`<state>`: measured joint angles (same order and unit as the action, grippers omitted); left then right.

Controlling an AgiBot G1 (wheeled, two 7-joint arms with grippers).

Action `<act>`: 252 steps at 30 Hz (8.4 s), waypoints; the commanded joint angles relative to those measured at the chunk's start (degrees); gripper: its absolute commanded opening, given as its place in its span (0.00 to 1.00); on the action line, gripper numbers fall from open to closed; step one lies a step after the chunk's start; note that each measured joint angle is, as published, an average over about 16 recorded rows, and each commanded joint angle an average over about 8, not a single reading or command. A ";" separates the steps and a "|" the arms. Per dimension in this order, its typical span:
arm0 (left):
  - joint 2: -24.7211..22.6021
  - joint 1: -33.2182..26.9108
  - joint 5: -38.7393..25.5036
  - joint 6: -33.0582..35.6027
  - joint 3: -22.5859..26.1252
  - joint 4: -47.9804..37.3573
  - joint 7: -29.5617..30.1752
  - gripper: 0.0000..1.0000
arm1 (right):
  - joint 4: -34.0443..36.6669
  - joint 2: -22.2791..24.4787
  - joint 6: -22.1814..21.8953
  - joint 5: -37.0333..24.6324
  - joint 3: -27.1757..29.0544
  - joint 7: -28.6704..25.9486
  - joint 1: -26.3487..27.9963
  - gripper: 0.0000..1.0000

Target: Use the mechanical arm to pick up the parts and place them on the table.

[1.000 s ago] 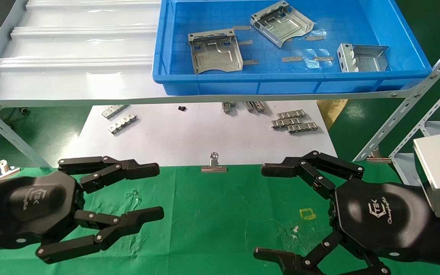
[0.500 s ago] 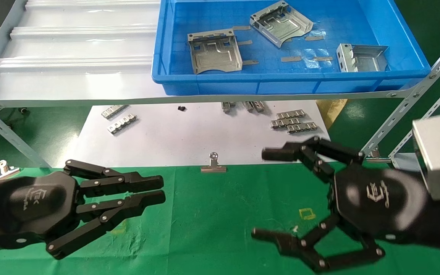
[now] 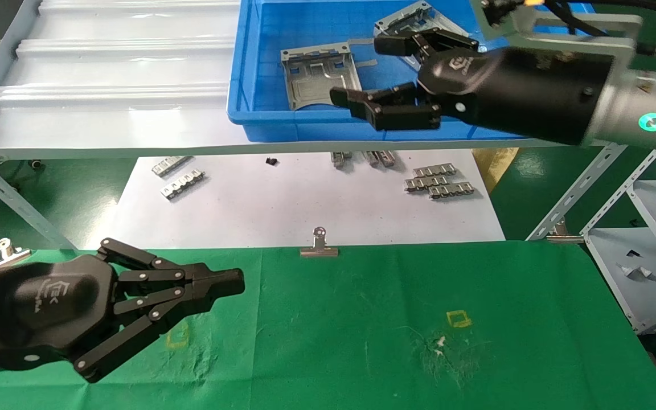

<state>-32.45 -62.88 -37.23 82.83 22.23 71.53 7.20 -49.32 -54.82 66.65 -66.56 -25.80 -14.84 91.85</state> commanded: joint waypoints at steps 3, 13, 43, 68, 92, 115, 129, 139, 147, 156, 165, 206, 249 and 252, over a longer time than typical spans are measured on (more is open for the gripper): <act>0.00 0.00 0.00 0.00 0.00 0.00 0.00 0.00 | 10.26 -6.05 -5.63 -5.56 -2.29 1.11 6.08 1.00; 0.00 0.00 0.00 0.00 0.00 0.00 0.00 0.00 | 33.11 -15.41 -16.13 -12.12 -4.84 9.24 15.60 0.22; 0.00 0.00 0.00 0.00 0.01 0.00 0.00 0.00 | 45.32 -22.48 -30.06 -12.82 -5.20 15.25 18.30 0.00; 0.00 0.00 0.01 0.00 0.01 0.00 -0.01 1.00 | 44.40 -21.08 -23.18 -10.78 -5.18 15.93 19.56 0.00; 0.01 0.00 0.01 -0.01 0.02 0.00 -0.01 1.00 | 36.94 -3.58 25.07 -8.58 -7.17 27.90 25.95 0.00; 0.01 -0.01 0.01 -0.01 0.02 0.00 -0.01 1.00 | 2.42 17.28 24.27 6.97 -32.30 19.73 13.92 0.00; 0.01 -0.01 0.01 -0.01 0.02 0.00 -0.01 1.00 | 21.26 2.70 22.12 -6.83 -43.30 30.48 13.44 0.00; 0.01 -0.01 0.02 -0.01 0.02 0.00 -0.01 1.00 | 31.71 -1.33 22.35 -10.15 -45.79 37.98 13.77 0.00; 0.01 -0.01 0.02 -0.01 0.02 0.00 -0.01 1.00 | 37.62 -4.07 20.95 -10.61 -46.21 41.85 13.27 0.00; 0.01 -0.01 0.02 -0.01 0.03 0.00 -0.01 1.00 | 42.11 -5.87 20.60 -11.63 -46.89 44.43 13.20 0.95; 0.01 -0.01 0.02 -0.01 0.03 0.00 -0.01 1.00 | 44.65 -7.24 20.31 -12.64 -47.56 46.53 13.62 1.00; 0.02 0.00 0.03 -0.03 0.03 -0.02 -0.02 1.00 | 36.62 -2.47 24.12 -1.53 -36.34 38.97 11.48 1.00; 0.02 0.00 0.03 -0.03 0.03 -0.02 -0.02 1.00 | -13.63 15.91 19.93 20.12 1.72 10.18 -22.98 1.00; 0.02 0.00 0.03 -0.03 0.03 -0.02 -0.02 1.00 | -17.13 17.19 19.64 21.63 4.38 8.17 -25.39 1.00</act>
<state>-32.44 -62.88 -37.20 82.80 22.26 71.51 7.18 -64.71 -38.26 86.43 -45.68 -22.74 -5.67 67.65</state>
